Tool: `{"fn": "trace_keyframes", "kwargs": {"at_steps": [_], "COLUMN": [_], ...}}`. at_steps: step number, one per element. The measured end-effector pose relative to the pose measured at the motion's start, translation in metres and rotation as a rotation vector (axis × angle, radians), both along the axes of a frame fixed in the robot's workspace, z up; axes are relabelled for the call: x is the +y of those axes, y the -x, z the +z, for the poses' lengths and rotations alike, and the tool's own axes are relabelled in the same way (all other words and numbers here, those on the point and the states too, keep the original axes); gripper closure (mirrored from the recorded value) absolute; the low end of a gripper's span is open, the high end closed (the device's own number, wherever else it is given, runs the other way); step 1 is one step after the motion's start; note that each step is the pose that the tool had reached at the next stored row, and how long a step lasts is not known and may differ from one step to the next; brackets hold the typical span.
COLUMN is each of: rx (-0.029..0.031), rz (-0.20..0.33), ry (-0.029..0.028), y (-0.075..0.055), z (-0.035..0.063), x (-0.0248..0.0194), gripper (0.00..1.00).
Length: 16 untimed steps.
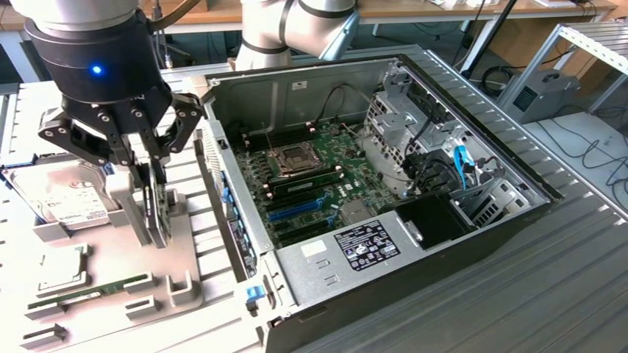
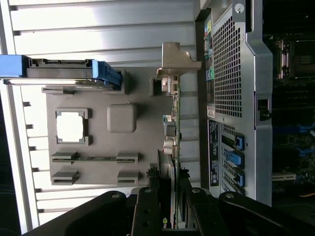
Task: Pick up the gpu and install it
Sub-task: 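Pick up the gpu and move the gpu toward the slot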
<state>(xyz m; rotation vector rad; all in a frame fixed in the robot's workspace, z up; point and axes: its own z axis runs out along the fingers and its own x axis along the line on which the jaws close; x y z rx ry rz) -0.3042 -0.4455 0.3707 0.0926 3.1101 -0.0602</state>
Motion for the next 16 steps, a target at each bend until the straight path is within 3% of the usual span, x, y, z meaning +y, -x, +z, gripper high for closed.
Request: {"fn": "trace_keyframes", "kwargs": {"at_steps": [4, 16], "rx": [0.0000, 0.0000], "rz": [0.000, 0.000], "ry": [0.0000, 0.0000], "y": [0.000, 0.000], "z": [0.0061, 0.0115], "x": [0.0000, 0.0000], "gripper": [0.74, 0.74]}}
